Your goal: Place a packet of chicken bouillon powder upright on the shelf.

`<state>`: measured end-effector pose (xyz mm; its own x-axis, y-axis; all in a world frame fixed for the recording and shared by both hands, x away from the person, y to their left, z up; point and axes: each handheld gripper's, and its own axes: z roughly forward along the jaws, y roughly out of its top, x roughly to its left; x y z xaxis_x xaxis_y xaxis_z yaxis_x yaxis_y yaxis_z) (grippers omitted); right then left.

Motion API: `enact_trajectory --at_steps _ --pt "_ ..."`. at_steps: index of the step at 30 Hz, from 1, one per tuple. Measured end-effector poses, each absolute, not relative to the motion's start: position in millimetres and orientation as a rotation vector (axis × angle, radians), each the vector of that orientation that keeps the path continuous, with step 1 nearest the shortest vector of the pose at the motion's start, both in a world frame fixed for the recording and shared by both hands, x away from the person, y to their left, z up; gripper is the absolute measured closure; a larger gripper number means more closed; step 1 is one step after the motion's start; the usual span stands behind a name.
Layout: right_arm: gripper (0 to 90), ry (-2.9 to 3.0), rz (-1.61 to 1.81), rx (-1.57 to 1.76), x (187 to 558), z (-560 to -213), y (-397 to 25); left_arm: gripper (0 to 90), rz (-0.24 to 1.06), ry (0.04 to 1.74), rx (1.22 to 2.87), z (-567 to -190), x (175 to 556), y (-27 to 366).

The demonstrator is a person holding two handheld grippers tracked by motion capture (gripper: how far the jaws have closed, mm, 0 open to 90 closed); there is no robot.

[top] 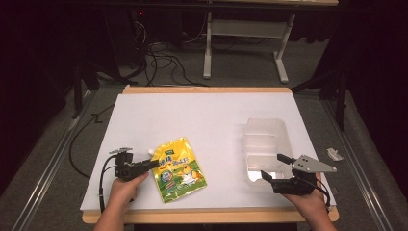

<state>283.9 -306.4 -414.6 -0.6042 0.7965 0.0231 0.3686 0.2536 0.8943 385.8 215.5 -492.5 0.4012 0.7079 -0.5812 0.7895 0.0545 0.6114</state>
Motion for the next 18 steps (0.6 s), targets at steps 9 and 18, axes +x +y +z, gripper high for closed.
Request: enact_trajectory --at_steps 9,18 --pt "14.1 2.091 1.314 1.057 283 -414 -307 76.8 -0.118 1.306 1.699 -493 384 213" --pt "14.6 2.083 1.316 1.052 283 -413 -308 88.3 -0.037 1.238 1.705 -486 379 204"
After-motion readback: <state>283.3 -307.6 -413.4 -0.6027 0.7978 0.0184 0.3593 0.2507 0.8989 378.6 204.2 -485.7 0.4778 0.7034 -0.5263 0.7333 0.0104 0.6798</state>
